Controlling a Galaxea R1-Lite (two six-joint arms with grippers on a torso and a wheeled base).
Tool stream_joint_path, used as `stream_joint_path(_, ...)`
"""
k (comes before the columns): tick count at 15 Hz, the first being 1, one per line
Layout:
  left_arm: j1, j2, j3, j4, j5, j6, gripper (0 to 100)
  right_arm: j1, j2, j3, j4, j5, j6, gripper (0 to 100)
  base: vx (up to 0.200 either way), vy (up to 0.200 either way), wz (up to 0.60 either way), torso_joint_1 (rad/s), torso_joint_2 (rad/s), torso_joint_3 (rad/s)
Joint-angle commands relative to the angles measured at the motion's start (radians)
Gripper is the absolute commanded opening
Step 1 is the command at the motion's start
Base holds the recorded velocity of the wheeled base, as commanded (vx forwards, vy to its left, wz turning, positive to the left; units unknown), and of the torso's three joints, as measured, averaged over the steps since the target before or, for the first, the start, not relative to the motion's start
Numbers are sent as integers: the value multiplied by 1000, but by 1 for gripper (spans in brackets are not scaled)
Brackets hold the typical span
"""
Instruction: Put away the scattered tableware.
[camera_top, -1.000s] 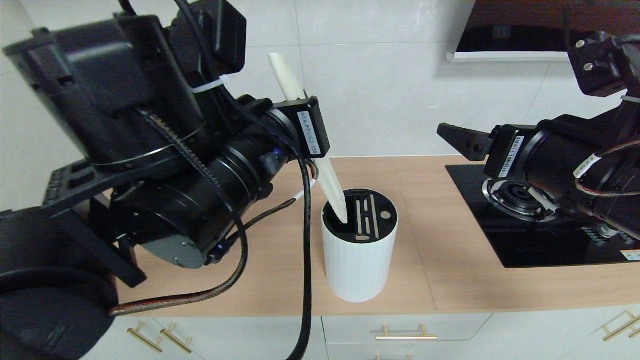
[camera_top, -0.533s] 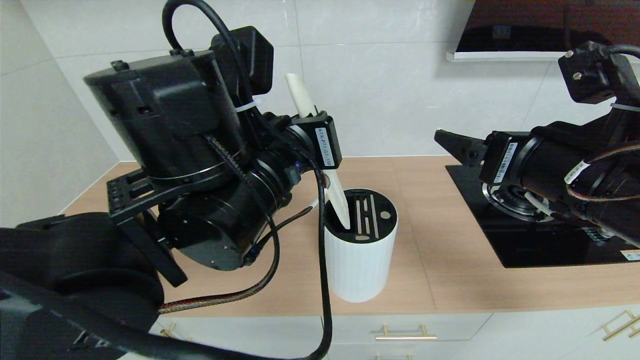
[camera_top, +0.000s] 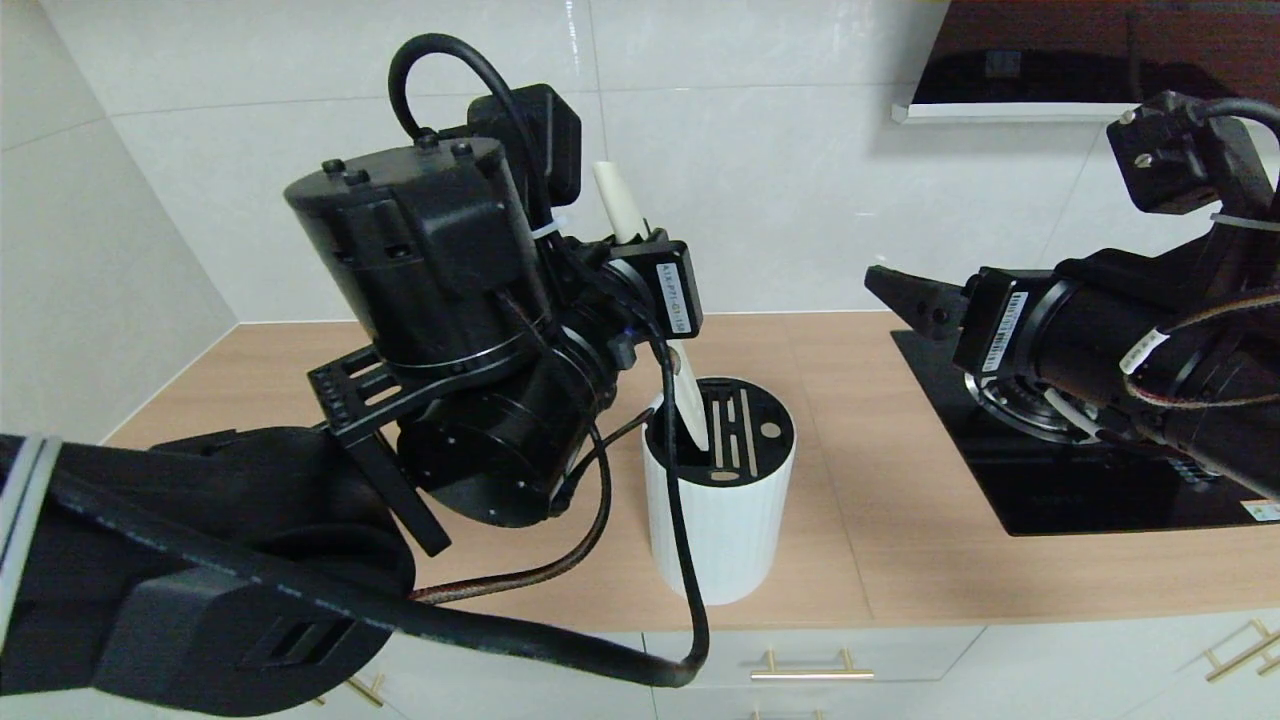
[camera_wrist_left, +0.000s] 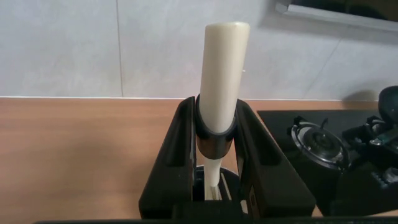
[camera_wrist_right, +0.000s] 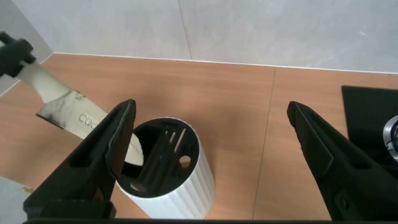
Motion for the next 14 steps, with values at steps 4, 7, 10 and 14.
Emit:
stream_joint_path(4, -1, 32, 0, -1, 18, -1, 0, 1, 5, 2, 0, 0, 0, 100, 0, 0, 0, 0, 0, 0)
stream_joint_path(7, -1, 66, -4, -1, 33, 1, 0, 2, 5, 2, 0, 0, 0, 100, 0, 0, 0, 0, 0, 0)
stream_joint_path(10, -3, 104, -14, -2, 35, -2, 0, 2, 14, 2, 0, -1, 0, 100, 0, 0, 0, 0, 0, 0)
stream_joint_path(14, -5, 161, -15, -2, 35, -10, 0, 2, 19, 3, 1, -1, 0, 100, 0, 0, 0, 0, 0, 0)
